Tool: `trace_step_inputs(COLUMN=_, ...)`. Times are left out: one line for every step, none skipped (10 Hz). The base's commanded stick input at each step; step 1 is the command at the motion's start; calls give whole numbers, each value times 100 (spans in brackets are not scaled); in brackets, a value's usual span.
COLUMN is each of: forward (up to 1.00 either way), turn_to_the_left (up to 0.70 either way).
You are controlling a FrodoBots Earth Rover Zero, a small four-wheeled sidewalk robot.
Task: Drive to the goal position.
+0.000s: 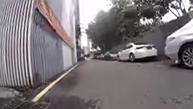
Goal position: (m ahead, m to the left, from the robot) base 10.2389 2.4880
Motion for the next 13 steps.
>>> trace_step_inputs(forward=70, turn_to_the_left=0)
trace_step_inputs(forward=70, turn_to_the_left=14)
trace_step_inputs(forward=70, turn_to_the_left=14)
trace_step_inputs(forward=70, turn_to_the_left=14)
trace_step_inputs(forward=70, turn_to_the_left=14)
trace_step_inputs(forward=70, turn_to_the_left=9)
trace_step_inputs(forward=70, turn_to_the_left=2)
trace_step_inputs(forward=70, turn_to_the_left=0)
trace_step_inputs(forward=70, turn_to_the_left=0)
trace_step_inputs(forward=70, turn_to_the_left=0)
trace_step_inputs(forward=70, turn_to_the_left=0)
trace_step_inputs(forward=70, turn_to_the_left=0)
trace_step_inputs(forward=64, turn_to_the_left=0)
